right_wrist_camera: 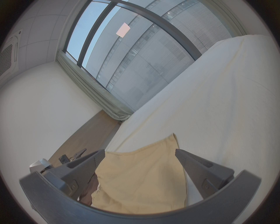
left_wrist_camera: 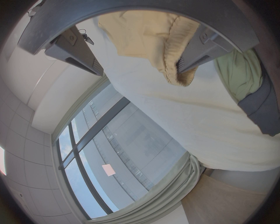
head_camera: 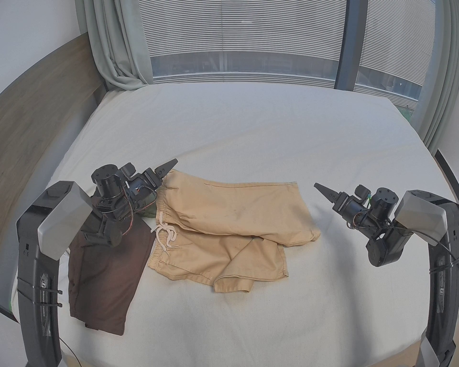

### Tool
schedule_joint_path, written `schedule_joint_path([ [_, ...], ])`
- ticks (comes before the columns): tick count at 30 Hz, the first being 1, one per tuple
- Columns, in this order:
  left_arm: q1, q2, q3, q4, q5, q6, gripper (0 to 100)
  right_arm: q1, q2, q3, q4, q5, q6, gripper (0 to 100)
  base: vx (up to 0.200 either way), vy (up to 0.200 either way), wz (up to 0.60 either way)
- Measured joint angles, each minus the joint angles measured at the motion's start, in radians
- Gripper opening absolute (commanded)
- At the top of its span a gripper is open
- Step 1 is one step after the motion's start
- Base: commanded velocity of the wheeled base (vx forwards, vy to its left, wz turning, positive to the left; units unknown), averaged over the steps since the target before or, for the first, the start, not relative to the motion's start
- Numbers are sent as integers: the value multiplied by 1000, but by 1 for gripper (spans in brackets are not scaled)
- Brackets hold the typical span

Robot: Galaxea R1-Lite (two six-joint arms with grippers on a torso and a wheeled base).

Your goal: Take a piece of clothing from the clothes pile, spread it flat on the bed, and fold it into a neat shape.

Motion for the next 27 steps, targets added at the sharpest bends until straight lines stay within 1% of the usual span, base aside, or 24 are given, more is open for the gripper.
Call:
schedule_joint_path([
  [8,21,-64,93,56,19,4,100,49,-83,245,-30,-2,-87,100,0,0,0],
  [14,28,-133,208,64,28,29,100,98,-129,357,-34,-3,-113,100,0,0,0],
  [17,32,-160,259,61,28,50,100,121,-143,389,-34,-13,-115,100,0,0,0],
  [21,38,-194,351,43,26,84,100,159,-152,414,-35,-49,-114,100,0,0,0],
  [24,40,-220,436,15,20,107,100,188,-153,425,-34,-78,-112,100,0,0,0],
  [27,42,-241,514,-22,12,119,100,212,-151,434,-34,-90,-110,100,0,0,0],
])
